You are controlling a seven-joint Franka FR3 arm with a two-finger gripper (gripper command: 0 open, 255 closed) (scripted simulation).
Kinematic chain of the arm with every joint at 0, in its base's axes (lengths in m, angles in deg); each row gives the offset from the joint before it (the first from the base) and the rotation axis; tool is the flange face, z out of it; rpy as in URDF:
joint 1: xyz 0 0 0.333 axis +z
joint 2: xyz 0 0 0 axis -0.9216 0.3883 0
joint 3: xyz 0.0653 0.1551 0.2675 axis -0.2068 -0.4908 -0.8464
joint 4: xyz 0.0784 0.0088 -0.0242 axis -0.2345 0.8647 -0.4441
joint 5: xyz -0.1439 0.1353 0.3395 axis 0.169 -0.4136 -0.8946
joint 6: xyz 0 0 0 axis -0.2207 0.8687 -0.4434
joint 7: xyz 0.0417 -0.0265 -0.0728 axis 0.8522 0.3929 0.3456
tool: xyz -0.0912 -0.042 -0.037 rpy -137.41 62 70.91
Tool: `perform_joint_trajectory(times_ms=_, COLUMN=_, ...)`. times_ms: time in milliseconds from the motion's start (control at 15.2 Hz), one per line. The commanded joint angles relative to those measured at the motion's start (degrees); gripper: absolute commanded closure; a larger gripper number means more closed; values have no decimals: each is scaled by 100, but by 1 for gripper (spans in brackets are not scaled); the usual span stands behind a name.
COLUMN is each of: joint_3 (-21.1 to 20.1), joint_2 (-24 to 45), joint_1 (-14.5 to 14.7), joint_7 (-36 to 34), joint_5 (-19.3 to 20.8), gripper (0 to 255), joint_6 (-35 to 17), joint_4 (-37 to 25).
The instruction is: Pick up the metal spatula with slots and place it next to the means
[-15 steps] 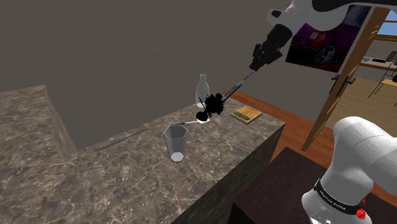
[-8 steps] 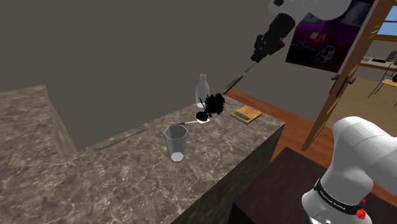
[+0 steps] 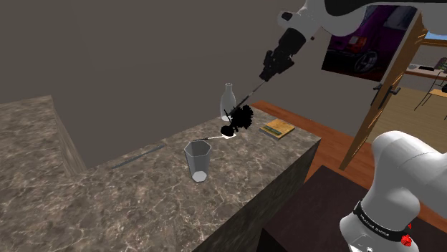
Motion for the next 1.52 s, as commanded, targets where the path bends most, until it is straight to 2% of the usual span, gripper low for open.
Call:
perform_joint_trajectory(times_ms=0, joint_3=18, joint_2=230, joint_1=183, joint_7=-21, joint_5=-123, gripper=255, joint_6=-356, joint_4=93)
perform_joint_trajectory(times_ms=330, joint_3=232, joint_2=965, joint_1=763, joint_7=60, joint_5=-549, gripper=255, joint_6=-1096, joint_4=81)
perform_joint_trajectory(times_ms=594, joint_3=528, joint_2=1672, joint_1=1331, joint_7=248, joint_5=-1063, gripper=255, joint_6=-1584, joint_4=-81)
perform_joint_trajectory(times_ms=858, joint_3=952, joint_2=2533, joint_1=1973, joint_7=611, joint_5=-1848, gripper=255, joint_6=-1909, joint_4=-393)
perform_joint_trajectory(times_ms=1056, joint_3=1298, joint_2=3351, joint_1=2402, joint_7=1046, joint_5=-2719, gripper=255, joint_6=-1963, joint_4=-743)
perform_joint_trajectory(times_ms=1254, joint_3=1443, joint_2=4316, joint_1=2530, joint_7=1531, joint_5=-3762, gripper=255, joint_6=-1808, joint_4=-1192)
perform_joint_trajectory(times_ms=1452, joint_3=1215, joint_2=5194, joint_1=2273, joint_7=1819, joint_5=-4596, gripper=255, joint_6=-1616, joint_4=-1695)
